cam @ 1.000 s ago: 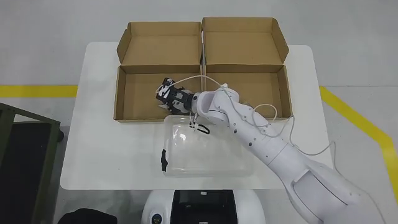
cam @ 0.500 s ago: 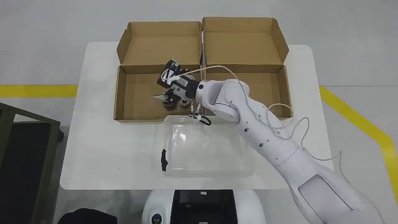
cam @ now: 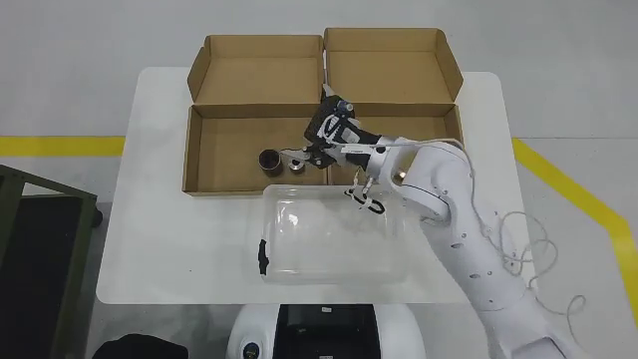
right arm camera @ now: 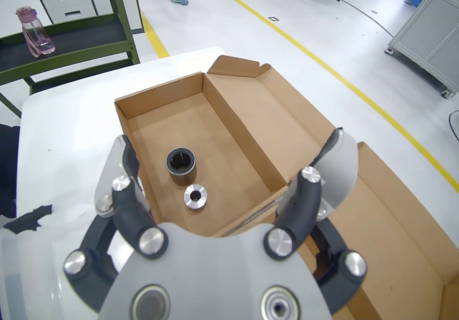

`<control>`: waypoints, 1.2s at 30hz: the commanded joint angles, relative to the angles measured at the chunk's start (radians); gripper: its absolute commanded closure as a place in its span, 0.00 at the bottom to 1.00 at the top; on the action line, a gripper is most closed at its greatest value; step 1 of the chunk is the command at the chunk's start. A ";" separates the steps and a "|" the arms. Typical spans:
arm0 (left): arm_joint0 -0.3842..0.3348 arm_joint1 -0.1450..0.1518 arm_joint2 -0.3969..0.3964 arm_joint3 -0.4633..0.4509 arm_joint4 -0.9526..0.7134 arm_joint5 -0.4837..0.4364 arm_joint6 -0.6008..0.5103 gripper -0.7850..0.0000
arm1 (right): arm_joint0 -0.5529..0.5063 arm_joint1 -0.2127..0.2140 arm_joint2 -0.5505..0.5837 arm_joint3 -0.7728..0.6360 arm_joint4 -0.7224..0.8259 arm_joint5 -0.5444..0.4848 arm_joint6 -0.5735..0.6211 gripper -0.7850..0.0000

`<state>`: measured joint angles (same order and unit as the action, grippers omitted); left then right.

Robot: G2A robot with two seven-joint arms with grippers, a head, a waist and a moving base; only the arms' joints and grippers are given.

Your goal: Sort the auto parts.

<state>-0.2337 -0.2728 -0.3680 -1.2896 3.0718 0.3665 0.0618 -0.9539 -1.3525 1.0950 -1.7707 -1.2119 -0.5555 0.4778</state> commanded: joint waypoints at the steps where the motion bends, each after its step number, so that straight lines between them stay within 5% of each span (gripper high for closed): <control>1: 0.000 0.000 0.000 0.000 0.000 0.000 0.000 0.00 | -0.062 0.014 0.053 -0.057 -0.005 -0.027 0.010 0.00; 7: 0.000 0.000 0.000 0.000 0.000 0.000 0.000 0.00 | -0.249 0.053 0.241 -0.190 -0.026 -0.086 -0.016 0.00; 21: 0.000 0.000 0.000 0.000 0.000 0.000 0.000 0.00 | -0.595 0.093 0.560 -0.326 -0.140 -0.032 -0.254 0.00; 36: 0.000 0.000 0.000 0.000 0.000 0.000 0.000 0.00 | -0.765 0.105 0.736 -0.343 -0.164 0.037 -0.465 0.00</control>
<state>-0.2337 -0.2728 -0.3680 -1.2896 3.0718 0.3665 0.0618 -1.7121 -1.2470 1.8308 -2.1129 -1.3807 -0.5256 0.0213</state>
